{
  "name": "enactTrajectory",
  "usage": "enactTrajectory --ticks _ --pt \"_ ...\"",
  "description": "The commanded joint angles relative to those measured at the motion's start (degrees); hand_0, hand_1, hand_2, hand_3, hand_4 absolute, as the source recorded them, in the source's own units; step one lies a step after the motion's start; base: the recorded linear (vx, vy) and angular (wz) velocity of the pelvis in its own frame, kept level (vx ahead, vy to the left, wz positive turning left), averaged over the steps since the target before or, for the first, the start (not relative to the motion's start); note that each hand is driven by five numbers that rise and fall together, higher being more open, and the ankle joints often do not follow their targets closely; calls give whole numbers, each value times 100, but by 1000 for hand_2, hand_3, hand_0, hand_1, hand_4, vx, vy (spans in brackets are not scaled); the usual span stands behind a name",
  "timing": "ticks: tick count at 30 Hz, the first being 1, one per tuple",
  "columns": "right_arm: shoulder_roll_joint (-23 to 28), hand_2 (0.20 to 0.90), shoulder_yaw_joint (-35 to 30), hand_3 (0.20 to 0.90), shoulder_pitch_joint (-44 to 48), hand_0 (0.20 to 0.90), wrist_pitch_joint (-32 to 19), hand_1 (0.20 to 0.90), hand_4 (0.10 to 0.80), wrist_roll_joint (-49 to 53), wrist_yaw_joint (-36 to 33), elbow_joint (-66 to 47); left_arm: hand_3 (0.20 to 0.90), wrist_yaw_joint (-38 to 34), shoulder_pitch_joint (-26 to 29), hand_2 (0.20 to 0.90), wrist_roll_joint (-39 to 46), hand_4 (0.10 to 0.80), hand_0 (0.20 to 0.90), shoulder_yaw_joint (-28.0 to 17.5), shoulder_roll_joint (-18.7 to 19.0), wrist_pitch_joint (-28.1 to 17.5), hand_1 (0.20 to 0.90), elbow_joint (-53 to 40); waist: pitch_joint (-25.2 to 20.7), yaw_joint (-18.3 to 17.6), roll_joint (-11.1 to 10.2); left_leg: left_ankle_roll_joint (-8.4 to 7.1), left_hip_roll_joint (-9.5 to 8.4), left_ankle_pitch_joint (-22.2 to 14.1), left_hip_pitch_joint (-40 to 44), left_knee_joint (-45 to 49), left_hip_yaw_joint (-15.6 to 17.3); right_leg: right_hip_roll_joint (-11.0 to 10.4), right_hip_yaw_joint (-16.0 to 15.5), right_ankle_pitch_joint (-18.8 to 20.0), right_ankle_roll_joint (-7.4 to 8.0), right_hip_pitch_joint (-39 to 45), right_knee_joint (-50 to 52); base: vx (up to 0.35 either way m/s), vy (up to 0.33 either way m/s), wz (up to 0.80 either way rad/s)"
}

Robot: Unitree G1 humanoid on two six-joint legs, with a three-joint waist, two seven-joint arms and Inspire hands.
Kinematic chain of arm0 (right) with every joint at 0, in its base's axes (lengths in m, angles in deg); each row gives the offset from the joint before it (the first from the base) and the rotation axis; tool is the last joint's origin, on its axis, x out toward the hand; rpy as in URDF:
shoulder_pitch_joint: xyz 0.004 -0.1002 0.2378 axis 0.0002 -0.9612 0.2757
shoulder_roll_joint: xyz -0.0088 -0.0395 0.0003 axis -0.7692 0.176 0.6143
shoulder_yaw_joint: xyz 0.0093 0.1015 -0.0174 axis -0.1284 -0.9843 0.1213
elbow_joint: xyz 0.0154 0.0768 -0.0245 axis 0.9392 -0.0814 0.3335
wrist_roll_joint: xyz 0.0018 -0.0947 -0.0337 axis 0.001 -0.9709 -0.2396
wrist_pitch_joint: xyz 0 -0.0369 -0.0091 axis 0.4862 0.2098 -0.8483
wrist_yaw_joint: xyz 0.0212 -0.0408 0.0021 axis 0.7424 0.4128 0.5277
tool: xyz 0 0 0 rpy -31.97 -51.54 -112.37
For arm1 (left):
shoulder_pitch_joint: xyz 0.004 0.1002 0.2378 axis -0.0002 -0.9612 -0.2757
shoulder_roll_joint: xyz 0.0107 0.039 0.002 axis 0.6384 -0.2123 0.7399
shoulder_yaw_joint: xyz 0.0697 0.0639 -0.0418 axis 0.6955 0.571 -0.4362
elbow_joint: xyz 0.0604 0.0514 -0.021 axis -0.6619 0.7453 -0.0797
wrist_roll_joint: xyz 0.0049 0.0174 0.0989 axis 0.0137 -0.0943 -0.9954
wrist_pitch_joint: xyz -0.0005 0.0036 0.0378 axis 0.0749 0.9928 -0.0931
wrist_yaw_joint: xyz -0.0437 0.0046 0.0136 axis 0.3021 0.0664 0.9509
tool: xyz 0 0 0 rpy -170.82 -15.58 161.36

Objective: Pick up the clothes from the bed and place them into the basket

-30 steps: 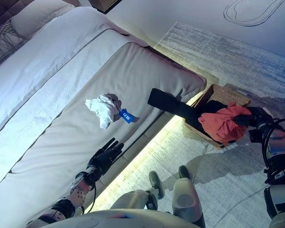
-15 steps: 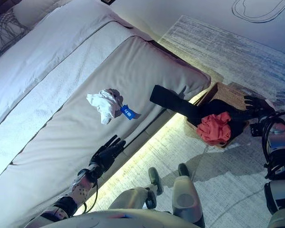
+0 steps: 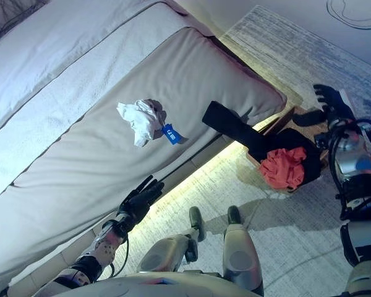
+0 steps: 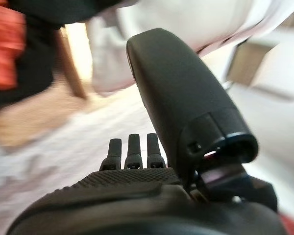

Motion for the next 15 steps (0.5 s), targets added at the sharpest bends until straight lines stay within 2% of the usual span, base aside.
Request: enactTrajectory --ticks 1,5,9,15 --pt "140 900 390 900 1274 900 -543 900 800 -512 -414 -1009 900 -91 -46 900 -220 800 900 16 274 -450 900 -232 -246 434 -549 0 -481 -576 -292 621 -752 -27 -713 73 -329 177 -97 -29 17 29" --pt "93 900 1047 900 2052 900 -282 900 800 -936 -468 -1317 900 -147 -66 900 -919 800 900 168 438 -612 900 -464 -24 785 -664 -2 -524 -573 -671 947 -938 -76 -1011 -27 -387 -14 148 -55 5 35" --pt "14 900 1587 900 2703 900 -124 900 800 -1056 -442 -1207 900 -149 -89 900 -1406 800 900 453 673 -723 900 -836 164 1093 -654 -3 -551 -452 -1022 1065 -1153 -126 -1246 -23 -387 -265 305 -73 23 42" --pt "-100 900 2457 900 3673 900 106 900 800 -1869 -435 -979 900 9 -183 900 -1248 800 900 690 922 -809 900 -1309 534 1532 -532 56 -670 -289 -1448 1153 -1450 -205 -1579 -123 -418 -635 632 -49 57 43"
